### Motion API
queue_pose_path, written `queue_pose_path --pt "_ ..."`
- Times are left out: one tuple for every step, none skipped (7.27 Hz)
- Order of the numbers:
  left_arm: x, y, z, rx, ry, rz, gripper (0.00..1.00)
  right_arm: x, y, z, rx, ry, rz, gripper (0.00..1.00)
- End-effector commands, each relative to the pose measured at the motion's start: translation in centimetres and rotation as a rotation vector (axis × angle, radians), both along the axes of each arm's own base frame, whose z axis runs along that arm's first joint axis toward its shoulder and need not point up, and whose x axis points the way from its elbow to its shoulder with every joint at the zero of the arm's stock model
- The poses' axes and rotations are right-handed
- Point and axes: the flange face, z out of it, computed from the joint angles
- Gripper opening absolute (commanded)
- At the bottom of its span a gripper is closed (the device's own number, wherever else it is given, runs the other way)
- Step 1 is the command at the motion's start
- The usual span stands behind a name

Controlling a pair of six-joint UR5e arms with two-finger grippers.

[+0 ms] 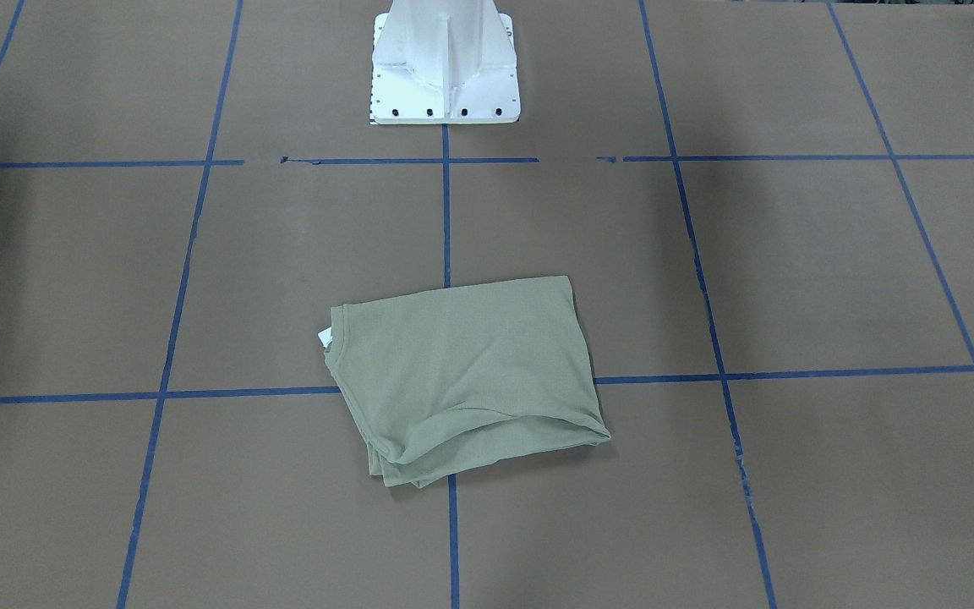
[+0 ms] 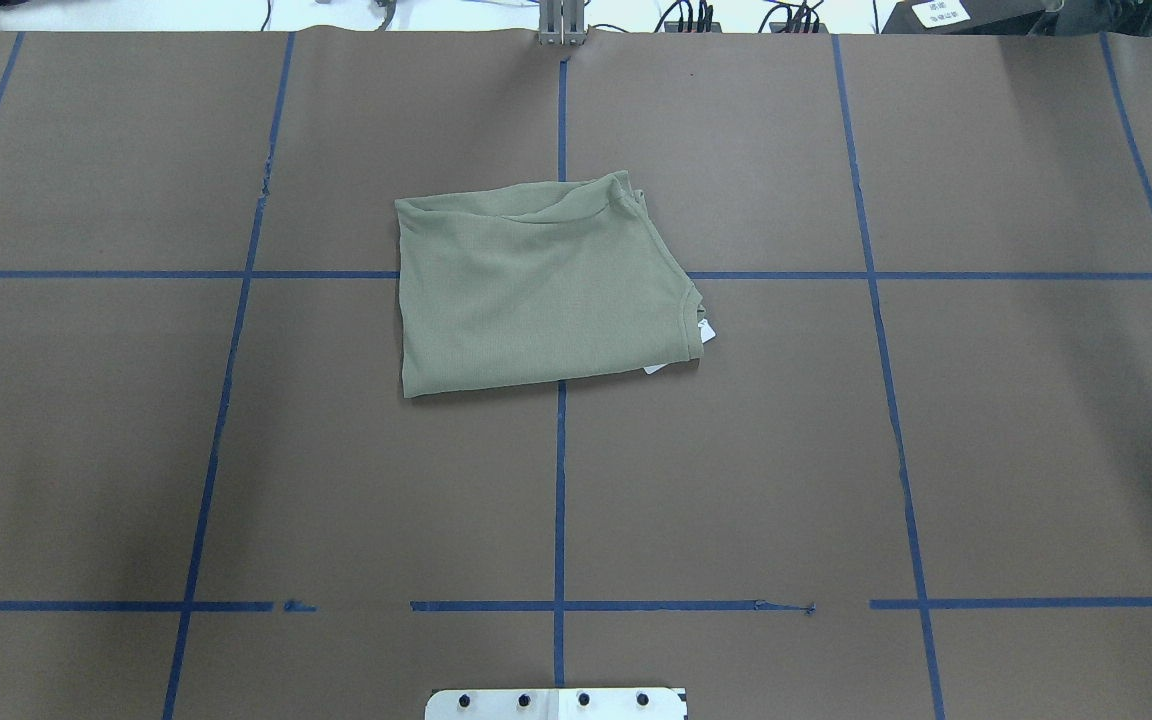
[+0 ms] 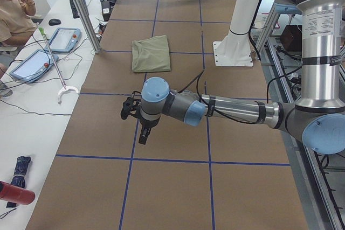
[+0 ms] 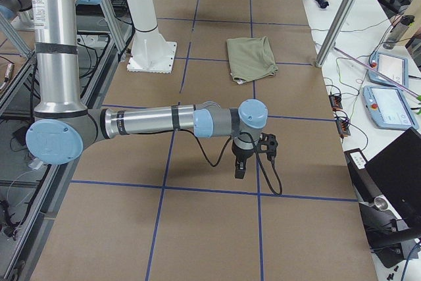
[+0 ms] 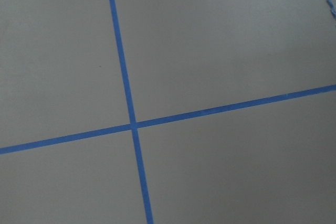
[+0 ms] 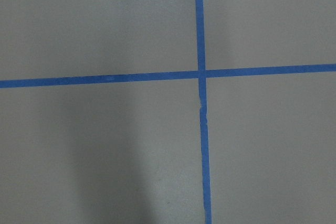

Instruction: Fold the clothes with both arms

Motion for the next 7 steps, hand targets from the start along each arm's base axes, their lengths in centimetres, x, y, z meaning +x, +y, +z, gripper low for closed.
queue_pose_path --pt "-0.1 0.1 2.0 -0.039 -0.011 -0.003 1.00 0.0 -0.1 -0.3 0.003 -0.003 0.003 1.00" --pt "-0.1 0.1 1.9 -0.039 -0.010 -0.003 1.00 0.0 -0.4 -0.5 0.004 -0.004 0.005 1.00" --pt "0.0 -0.1 1.6 -0.031 -0.007 -0.002 1.00 0.0 -0.5 -0.5 0.004 -0.005 0.005 1.00" --pt "0.0 -0.1 1.3 -0.025 -0.003 -0.001 1.00 0.0 -0.5 -0.4 0.004 -0.005 0.005 1.00" --pt "0.0 -0.1 1.1 -0.023 -0.004 -0.002 1.00 0.0 -0.5 -0.2 0.000 -0.005 0.005 1.00" --pt "0.0 -0.5 1.2 -0.025 -0.005 -0.005 1.00 -0.1 -0.6 -0.4 0.003 -0.007 0.005 1.00" --pt "0.0 -0.7 0.9 -0.019 -0.005 -0.005 1.00 -0.2 -0.6 -0.4 0.001 -0.009 0.004 1.00"
